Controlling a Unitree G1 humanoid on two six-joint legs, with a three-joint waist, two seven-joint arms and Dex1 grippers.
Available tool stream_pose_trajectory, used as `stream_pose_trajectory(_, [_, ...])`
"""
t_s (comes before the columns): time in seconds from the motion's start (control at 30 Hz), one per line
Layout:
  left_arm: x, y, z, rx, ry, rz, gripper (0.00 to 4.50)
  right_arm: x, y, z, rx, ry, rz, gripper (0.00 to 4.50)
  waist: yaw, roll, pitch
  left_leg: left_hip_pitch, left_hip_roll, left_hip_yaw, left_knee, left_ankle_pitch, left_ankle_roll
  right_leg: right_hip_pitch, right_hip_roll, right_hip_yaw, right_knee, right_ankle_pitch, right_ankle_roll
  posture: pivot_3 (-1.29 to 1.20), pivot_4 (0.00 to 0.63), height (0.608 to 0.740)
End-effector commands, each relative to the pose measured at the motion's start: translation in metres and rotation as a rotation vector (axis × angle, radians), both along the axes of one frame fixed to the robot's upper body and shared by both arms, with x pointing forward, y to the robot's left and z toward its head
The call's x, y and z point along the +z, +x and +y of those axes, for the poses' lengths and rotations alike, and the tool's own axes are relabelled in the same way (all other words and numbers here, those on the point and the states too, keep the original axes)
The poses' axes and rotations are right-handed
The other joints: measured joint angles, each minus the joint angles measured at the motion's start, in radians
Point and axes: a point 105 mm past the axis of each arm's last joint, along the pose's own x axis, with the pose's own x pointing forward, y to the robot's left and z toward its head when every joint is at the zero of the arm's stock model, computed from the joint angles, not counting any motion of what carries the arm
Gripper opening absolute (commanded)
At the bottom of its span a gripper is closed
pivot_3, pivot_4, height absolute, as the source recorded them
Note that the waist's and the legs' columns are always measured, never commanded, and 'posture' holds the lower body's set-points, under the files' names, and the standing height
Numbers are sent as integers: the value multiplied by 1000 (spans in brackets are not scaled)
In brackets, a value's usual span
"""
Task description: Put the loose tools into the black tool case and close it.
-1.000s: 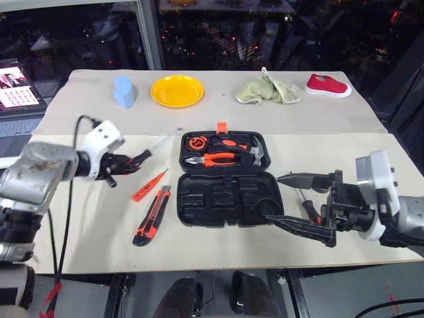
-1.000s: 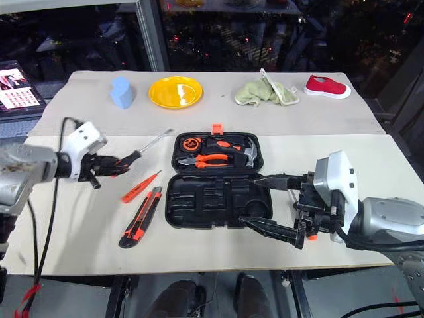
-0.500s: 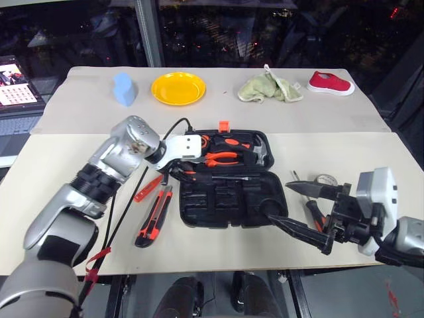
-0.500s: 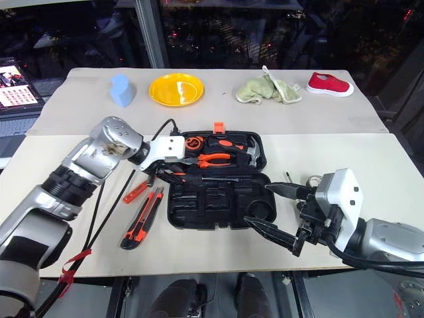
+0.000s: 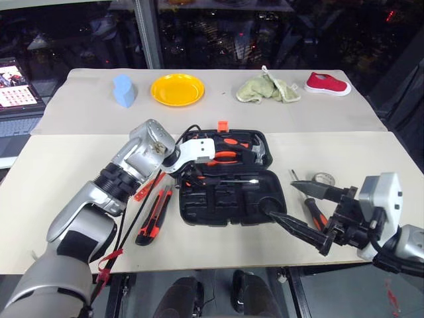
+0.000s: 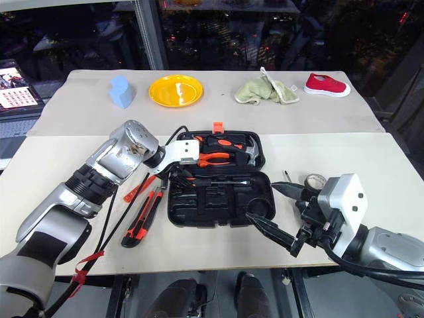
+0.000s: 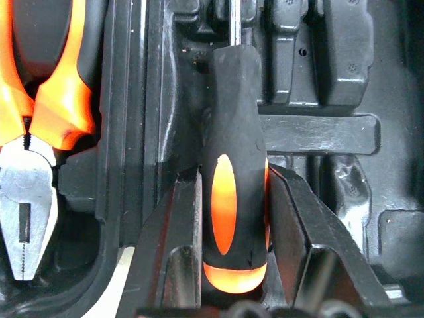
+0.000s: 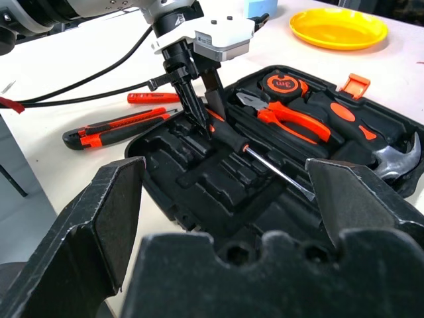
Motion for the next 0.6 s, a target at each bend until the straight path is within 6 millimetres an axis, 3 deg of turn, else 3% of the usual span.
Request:
stream_pose_trajectory(0.03, [9,8,-3,7,-6,-54,961,10,0,0,-1,11,-60,4500,0,0,0,0,0,0,0,0,0,0,0,0,0,0,0,0,150,740])
stream_pose_trajectory(0.23, [10,8,-9,-26,-46,-51,961,9,1,1,3,17,-54,4500,3,0,0,0,0,0,1,0,0,0,-1,0,0,0,0,0,150,740])
stream_pose_trajectory(0.3, [14,6,-12,-41,-71,-47,1946,8,1,1,4,17,-51,4500,2,0,0,0,0,0,2,0,1,1,-1,0,1,0,0,0,150,740])
stream_pose_trajectory(0.33, [17,5,-14,-49,-88,-41,2084,8,1,1,5,18,-48,4500,2,0,0,0,0,0,2,0,1,0,0,0,0,0,0,0,150,740])
stream_pose_trajectory(0.53, [39,-3,-17,-93,-158,-38,4271,5,0,2,5,24,-36,4500,1,0,0,-1,0,0,3,-1,1,0,0,0,1,1,1,0,150,740])
stream_pose_trajectory(0.6, [43,-5,-16,-104,-173,-41,4271,4,0,2,3,24,-34,4500,1,0,0,-1,0,0,3,-1,1,0,0,0,1,1,1,0,150,740])
